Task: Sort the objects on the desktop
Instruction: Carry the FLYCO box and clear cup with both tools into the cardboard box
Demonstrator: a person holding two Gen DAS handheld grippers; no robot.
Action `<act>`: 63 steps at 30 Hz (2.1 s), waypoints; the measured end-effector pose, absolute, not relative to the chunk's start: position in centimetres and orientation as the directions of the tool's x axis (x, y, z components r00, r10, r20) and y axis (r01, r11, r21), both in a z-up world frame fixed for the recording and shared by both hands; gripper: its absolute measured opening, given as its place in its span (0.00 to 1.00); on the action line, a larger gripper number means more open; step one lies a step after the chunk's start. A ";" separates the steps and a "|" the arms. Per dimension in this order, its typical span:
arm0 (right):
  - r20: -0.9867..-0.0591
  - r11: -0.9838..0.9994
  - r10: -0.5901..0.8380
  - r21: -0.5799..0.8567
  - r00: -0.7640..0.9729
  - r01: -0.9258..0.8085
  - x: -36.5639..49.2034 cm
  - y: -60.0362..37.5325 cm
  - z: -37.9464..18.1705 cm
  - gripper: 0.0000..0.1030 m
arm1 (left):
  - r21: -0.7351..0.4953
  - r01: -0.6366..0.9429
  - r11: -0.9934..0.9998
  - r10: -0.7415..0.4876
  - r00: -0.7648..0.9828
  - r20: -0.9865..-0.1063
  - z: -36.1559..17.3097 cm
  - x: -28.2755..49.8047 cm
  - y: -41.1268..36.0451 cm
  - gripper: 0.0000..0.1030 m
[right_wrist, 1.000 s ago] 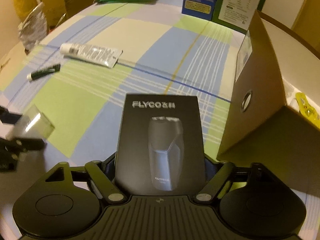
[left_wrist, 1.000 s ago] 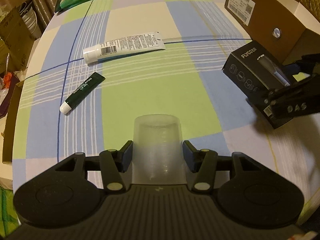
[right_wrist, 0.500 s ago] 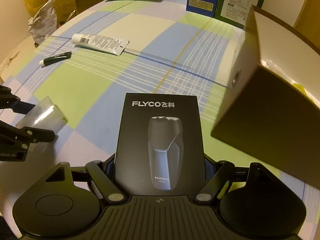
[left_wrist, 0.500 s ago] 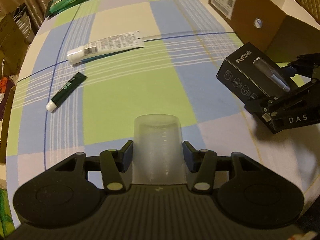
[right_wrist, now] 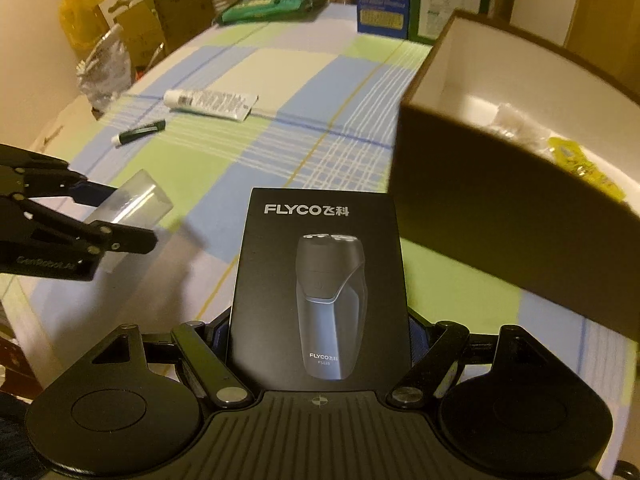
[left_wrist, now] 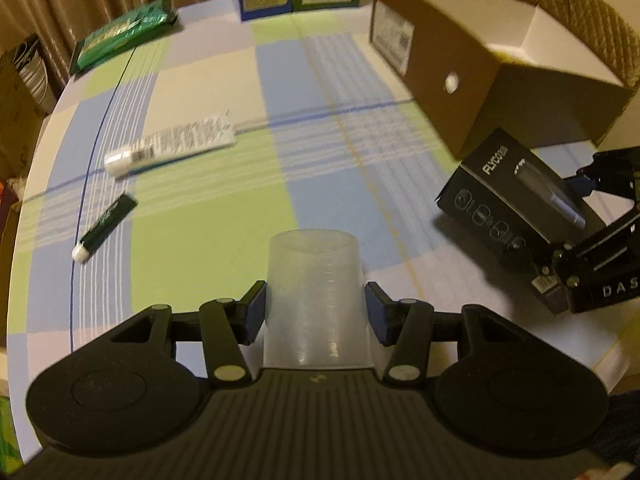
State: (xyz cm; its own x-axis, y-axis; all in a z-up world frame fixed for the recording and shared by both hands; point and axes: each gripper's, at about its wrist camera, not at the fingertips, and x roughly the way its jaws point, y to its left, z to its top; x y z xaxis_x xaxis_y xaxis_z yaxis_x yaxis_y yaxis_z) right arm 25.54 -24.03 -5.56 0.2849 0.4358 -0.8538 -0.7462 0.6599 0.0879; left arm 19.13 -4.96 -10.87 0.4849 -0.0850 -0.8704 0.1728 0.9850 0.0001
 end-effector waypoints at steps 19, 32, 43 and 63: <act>-0.781 0.751 0.463 0.093 0.420 -0.654 26.7 -33.3 1.5 0.74 | -0.033 0.284 0.958 -0.204 0.601 -0.773 -4.6 21.0 -12.8 0.46; -0.708 0.851 0.384 0.022 0.592 -0.525 34.4 -39.6 6.1 0.74 | -0.028 0.338 0.941 -0.260 0.667 -0.698 -1.1 26.3 -17.9 0.46; -0.715 0.874 0.324 -0.024 0.620 -0.485 42.5 -39.9 5.7 0.74 | -0.004 0.367 0.930 -0.272 0.683 -0.678 -0.2 33.5 -23.7 0.46; -0.816 0.859 0.222 -0.096 0.534 -0.504 51.4 -38.3 -0.1 0.74 | 0.016 0.331 0.944 -0.195 0.595 -0.780 -5.3 43.4 -28.9 0.46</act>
State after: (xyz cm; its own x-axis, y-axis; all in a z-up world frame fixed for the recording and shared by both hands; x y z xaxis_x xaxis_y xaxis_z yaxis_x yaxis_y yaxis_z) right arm 51.42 -38.25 -0.11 0.5336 0.2218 -0.8161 -0.5036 0.8586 -0.0960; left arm 43.41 -28.88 -5.28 0.5947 -0.1951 -0.7799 0.3305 0.9437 0.0160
